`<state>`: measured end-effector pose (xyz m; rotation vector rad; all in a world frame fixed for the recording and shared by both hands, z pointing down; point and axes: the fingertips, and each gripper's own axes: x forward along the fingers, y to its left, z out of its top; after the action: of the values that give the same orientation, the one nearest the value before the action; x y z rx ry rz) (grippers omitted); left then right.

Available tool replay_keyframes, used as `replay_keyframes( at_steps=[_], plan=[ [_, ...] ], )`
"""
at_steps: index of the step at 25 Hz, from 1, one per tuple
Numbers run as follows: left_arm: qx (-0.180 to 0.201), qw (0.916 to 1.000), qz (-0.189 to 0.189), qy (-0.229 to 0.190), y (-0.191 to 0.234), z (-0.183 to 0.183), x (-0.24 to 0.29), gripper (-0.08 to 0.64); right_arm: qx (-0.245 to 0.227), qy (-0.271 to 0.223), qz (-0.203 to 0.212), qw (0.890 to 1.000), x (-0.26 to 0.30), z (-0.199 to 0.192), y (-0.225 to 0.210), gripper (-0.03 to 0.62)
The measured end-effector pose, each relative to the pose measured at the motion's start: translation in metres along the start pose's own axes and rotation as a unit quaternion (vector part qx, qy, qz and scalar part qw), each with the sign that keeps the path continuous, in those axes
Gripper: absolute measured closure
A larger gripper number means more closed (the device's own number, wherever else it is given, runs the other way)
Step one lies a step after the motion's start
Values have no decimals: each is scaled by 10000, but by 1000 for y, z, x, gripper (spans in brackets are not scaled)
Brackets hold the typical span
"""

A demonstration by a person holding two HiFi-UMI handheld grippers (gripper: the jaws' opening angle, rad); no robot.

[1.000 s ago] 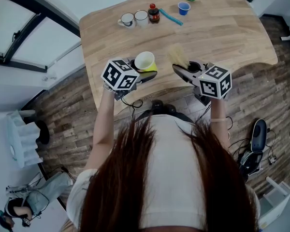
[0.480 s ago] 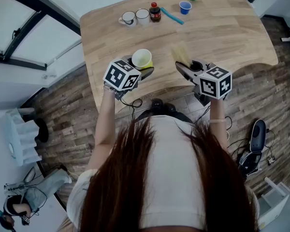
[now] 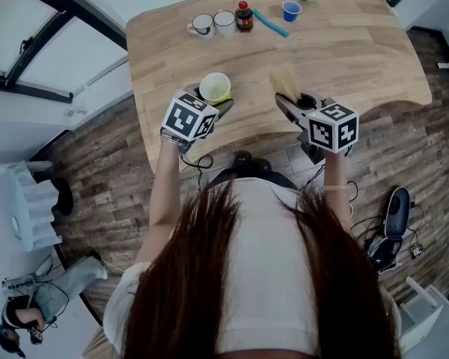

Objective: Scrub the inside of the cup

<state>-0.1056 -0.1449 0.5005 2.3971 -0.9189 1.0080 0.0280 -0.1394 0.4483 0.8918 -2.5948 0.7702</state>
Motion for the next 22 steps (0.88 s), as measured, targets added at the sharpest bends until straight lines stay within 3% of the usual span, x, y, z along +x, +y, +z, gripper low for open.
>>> replay_keyframes(
  at_steps=[10,22],
  plan=[
    [-158,9985,532,-4,15,-8,2,305,-4,200,-217,9996,5,-10,-5,511],
    [-423,9967,687,-98,26,-13,2,305,-10,281,-284,9992,8,-14,-5,511]
  ],
)
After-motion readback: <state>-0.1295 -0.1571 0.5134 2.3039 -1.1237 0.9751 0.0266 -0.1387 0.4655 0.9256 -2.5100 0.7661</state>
